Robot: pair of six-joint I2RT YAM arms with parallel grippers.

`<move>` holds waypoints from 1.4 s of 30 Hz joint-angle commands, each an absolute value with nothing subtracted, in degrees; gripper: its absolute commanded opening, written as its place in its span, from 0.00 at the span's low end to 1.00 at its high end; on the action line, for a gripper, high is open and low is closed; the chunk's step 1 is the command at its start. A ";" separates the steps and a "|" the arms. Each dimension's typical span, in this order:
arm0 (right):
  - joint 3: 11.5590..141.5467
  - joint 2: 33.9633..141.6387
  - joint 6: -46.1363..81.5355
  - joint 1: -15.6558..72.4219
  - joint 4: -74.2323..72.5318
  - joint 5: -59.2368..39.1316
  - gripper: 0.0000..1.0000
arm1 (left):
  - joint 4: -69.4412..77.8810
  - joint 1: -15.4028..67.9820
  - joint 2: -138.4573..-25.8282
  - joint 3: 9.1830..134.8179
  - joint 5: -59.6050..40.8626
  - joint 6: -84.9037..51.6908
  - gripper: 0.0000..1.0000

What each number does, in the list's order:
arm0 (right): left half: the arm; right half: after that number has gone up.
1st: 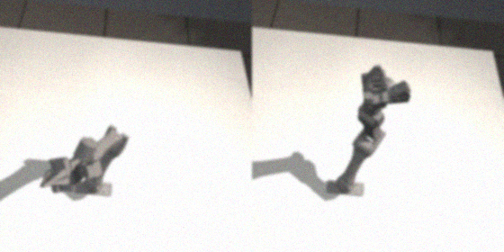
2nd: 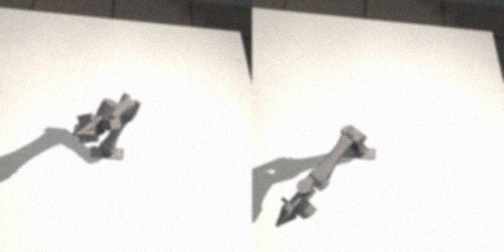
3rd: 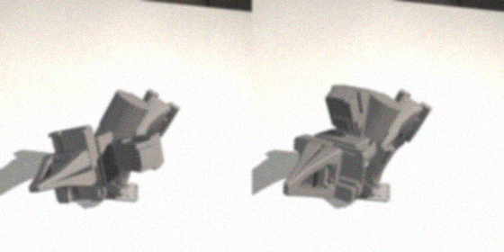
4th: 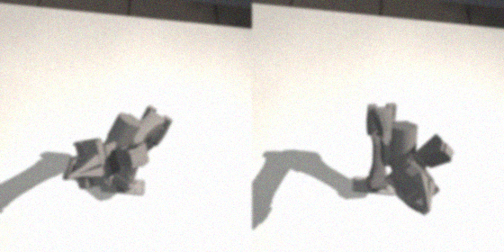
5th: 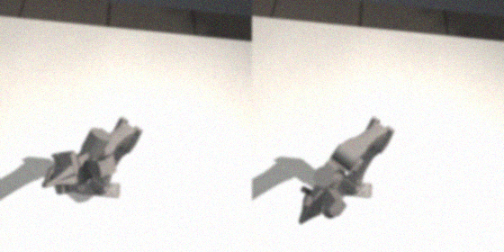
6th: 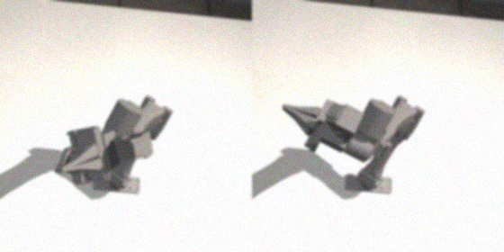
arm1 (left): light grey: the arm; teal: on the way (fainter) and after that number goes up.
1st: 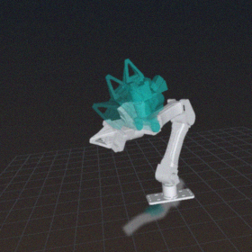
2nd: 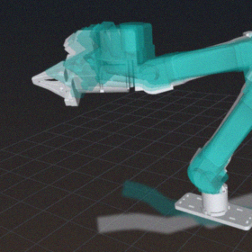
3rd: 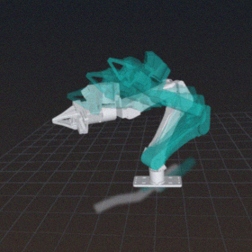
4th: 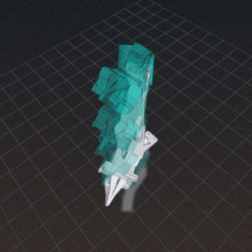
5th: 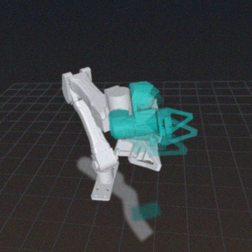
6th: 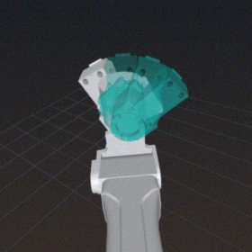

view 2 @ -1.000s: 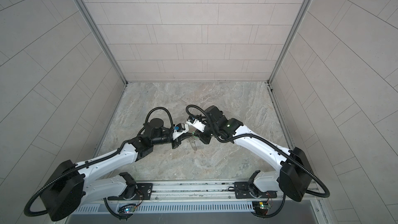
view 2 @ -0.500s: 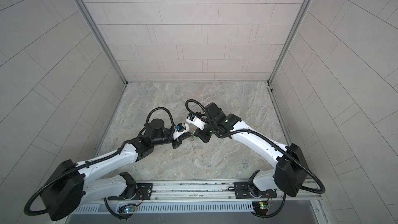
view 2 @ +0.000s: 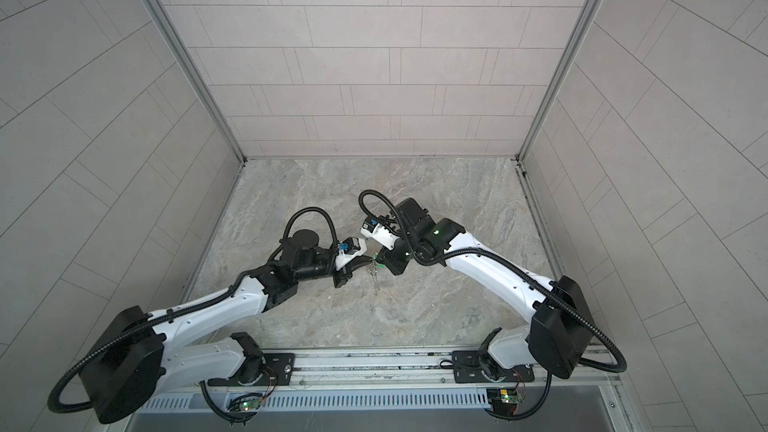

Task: Remove the keys from the keyring

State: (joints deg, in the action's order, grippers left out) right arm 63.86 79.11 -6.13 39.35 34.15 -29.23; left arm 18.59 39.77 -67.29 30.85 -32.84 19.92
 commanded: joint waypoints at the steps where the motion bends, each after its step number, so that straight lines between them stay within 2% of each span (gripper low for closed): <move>1: 65.35 77.72 -6.24 39.46 35.21 -25.20 0.00 | 17.28 39.86 -67.85 31.77 -32.43 20.02 0.00; 5: 64.51 76.44 -7.29 39.22 36.02 -21.63 0.00 | 16.24 39.91 -68.04 32.38 -32.84 20.04 0.00; 15: 68.35 78.78 -5.05 39.16 38.40 -27.54 0.00 | 15.38 39.91 -69.64 33.61 -32.95 20.15 0.00; 29: 73.60 85.16 1.89 38.35 42.57 -28.98 0.00 | 15.93 40.13 -70.88 34.28 -32.95 20.20 0.00; 34: 71.02 82.55 2.27 37.29 39.92 -27.51 0.00 | 14.77 40.09 -70.31 33.93 -32.16 19.78 0.00; 42: 64.68 80.86 2.99 36.23 36.07 -30.41 0.00 | 14.17 39.92 -70.86 33.55 -31.21 18.39 0.00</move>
State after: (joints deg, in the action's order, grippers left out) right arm 65.78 82.70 2.00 36.95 38.35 -30.06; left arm 15.94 39.99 -70.72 33.34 -30.92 18.85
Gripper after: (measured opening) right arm 0.063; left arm 0.051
